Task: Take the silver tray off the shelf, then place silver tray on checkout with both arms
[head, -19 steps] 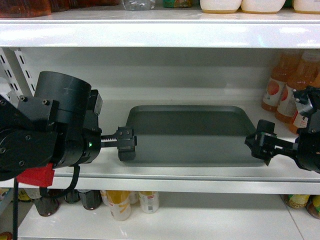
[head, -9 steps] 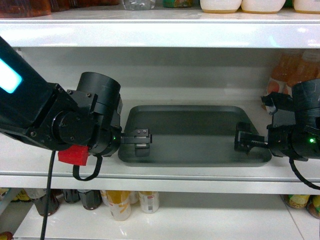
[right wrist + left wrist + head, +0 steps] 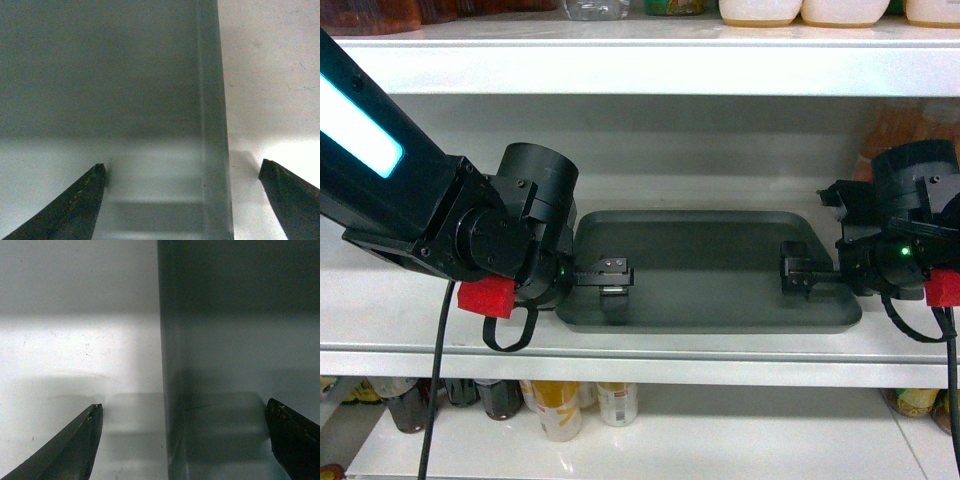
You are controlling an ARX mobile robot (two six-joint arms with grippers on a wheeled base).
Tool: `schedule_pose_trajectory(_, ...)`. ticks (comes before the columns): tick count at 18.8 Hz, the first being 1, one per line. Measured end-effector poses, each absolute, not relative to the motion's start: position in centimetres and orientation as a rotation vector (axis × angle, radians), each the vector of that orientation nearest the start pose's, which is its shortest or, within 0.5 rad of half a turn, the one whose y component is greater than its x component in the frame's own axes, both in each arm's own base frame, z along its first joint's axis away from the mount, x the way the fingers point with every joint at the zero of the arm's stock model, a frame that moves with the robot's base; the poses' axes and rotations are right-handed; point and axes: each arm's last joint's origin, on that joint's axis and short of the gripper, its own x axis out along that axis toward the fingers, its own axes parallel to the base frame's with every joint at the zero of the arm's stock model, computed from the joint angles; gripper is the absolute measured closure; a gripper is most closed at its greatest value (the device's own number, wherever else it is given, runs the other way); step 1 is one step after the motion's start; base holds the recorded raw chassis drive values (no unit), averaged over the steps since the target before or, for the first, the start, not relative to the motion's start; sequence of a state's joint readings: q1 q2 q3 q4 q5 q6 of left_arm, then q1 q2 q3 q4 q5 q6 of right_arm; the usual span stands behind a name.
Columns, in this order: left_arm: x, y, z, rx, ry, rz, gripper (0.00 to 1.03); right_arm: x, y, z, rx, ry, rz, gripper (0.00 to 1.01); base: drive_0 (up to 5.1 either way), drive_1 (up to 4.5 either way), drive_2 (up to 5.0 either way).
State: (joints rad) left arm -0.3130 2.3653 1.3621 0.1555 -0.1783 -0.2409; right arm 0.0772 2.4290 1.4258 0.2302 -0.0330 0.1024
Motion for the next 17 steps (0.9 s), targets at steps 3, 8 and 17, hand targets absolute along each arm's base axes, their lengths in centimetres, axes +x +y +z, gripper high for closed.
schedule_pose_trajectory(3, 43.5, -13.4, 4.1, -0.035, 0.873, -0.017, 0.07, 47.2, 3.8, 3.4, 0.058, 0.805, 0.074, 0.29, 0.0, 0.0, 0.0)
schedule_pose_trajectory(8, 43.4, -13.5, 3.9, -0.086, 0.9, -0.022, 0.47, 47.2, 3.3, 3.3, 0.044, 0.82, 0.056, 0.7, 0.0, 0.0, 0.0)
schedule_pose_trajectory(17, 42.3, -12.4, 3.7, -0.152, 0.886, 0.005, 1.0, 46.1, 2.6, 3.0, 0.071, 0.769, 0.01, 0.98, 0.0, 0.0, 0.0)
